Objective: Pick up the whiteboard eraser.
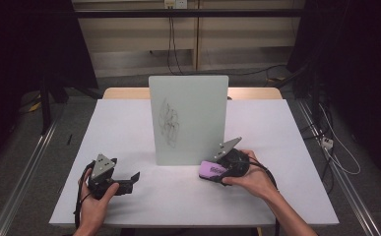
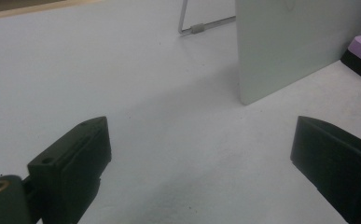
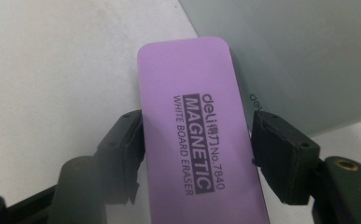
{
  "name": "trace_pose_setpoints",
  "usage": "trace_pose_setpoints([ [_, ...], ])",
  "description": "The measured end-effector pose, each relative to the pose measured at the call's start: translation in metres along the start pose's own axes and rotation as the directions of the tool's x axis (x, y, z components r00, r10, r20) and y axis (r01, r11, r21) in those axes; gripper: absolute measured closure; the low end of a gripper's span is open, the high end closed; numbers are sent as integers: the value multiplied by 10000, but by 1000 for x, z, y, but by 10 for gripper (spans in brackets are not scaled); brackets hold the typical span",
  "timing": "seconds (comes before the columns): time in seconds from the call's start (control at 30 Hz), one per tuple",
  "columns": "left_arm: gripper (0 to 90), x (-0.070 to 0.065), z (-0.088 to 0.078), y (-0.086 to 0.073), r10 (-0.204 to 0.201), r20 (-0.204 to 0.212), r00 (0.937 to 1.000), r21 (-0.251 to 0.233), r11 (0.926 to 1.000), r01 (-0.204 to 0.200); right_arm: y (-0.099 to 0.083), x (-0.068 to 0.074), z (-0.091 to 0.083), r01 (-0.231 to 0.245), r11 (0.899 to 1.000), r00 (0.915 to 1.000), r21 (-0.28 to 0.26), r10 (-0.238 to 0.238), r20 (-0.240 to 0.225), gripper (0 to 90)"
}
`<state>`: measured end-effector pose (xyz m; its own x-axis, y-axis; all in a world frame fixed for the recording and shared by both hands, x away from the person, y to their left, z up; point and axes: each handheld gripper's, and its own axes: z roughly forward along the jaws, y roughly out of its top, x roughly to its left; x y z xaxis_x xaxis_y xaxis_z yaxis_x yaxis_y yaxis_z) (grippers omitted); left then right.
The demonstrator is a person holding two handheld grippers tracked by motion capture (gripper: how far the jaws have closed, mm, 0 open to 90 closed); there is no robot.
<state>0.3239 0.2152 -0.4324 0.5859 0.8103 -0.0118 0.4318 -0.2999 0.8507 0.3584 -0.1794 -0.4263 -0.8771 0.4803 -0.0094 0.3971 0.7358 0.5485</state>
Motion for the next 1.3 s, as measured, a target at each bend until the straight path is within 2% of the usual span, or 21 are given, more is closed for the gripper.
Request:
trace_pose_setpoints([
  [0.13,51,0,0,0,10,6,10000,4,10000,-10,3,0,1,95,9997,9999,241,-94,-36,360],
  [0.23,50,0,0,0,-1,15,10000,13,10000,1,4,-1,2,220,9994,9996,254,-216,-174,398],
  [0.33,50,1,0,0,-27,14,10000,20,10000,27,5,1,2,325,9992,9994,244,-322,-107,404],
  [0.77,51,1,-1,-1,-43,-14,10000,-14,10000,43,2,1,-1,-22,9999,9999,99,23,-130,414],
  [0.83,50,1,-1,-1,-46,-22,10000,-9,10000,46,1,-1,-4,-53,9997,10000,-250,51,-77,415],
  [1.0,51,1,-1,-1,-19,-45,10000,0,10000,19,-1,-2,-9,-284,9979,9996,-576,284,-16,415],
  [1.3,51,5,-1,-3,-123,-4,9999,45,9999,123,-1,0,-18,-553,9868,9984,-1521,560,0,416],
])
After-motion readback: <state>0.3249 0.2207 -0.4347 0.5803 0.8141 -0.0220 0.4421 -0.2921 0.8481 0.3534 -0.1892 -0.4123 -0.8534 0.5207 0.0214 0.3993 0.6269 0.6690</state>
